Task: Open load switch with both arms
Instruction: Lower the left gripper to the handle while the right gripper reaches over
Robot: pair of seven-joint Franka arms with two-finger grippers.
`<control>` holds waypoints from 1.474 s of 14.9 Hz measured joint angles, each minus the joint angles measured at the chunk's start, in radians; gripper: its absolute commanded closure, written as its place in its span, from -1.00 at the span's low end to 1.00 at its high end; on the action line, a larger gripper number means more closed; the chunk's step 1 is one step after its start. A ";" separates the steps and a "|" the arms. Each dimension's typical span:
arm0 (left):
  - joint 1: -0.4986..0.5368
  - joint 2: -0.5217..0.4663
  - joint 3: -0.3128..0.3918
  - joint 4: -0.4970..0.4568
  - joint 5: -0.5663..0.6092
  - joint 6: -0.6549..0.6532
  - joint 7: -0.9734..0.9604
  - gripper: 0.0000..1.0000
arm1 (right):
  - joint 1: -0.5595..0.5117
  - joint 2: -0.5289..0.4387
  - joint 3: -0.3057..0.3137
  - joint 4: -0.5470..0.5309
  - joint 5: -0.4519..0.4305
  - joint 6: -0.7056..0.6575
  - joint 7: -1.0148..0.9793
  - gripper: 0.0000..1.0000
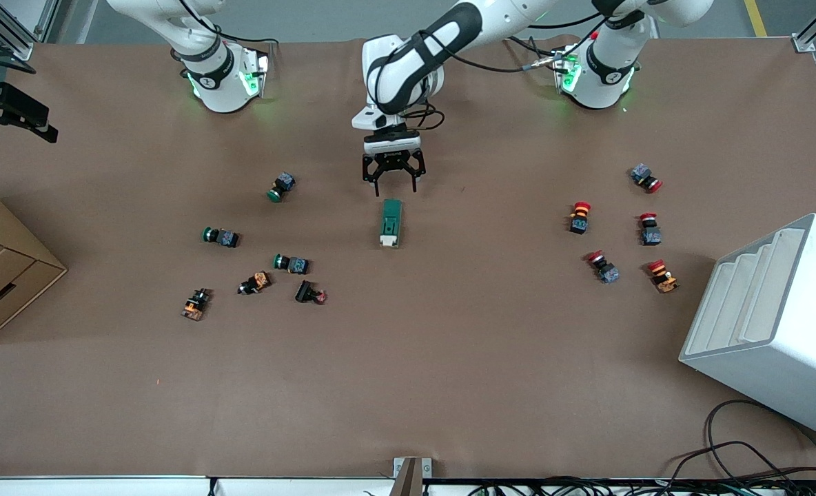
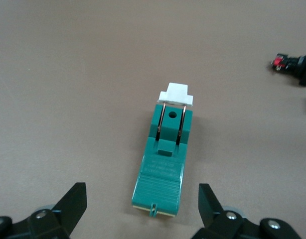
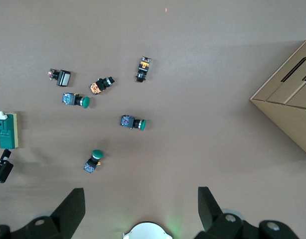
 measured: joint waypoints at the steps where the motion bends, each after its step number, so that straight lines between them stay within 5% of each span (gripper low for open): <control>1: -0.011 0.016 0.000 0.000 0.041 -0.022 -0.039 -0.98 | 0.000 0.016 -0.002 -0.002 0.000 0.002 0.000 -1.00; 10: -0.049 0.123 0.010 -0.001 0.300 -0.192 -0.090 -0.98 | 0.028 0.262 0.002 -0.002 -0.042 0.166 0.094 -1.00; 16: -0.066 0.166 0.009 0.001 0.359 -0.232 -0.101 -0.98 | 0.245 0.301 0.017 -0.007 0.024 0.191 0.783 -1.00; 22: -0.106 0.170 0.017 0.001 0.381 -0.236 -0.162 -0.98 | 0.476 0.500 0.021 -0.007 0.128 0.327 1.443 -1.00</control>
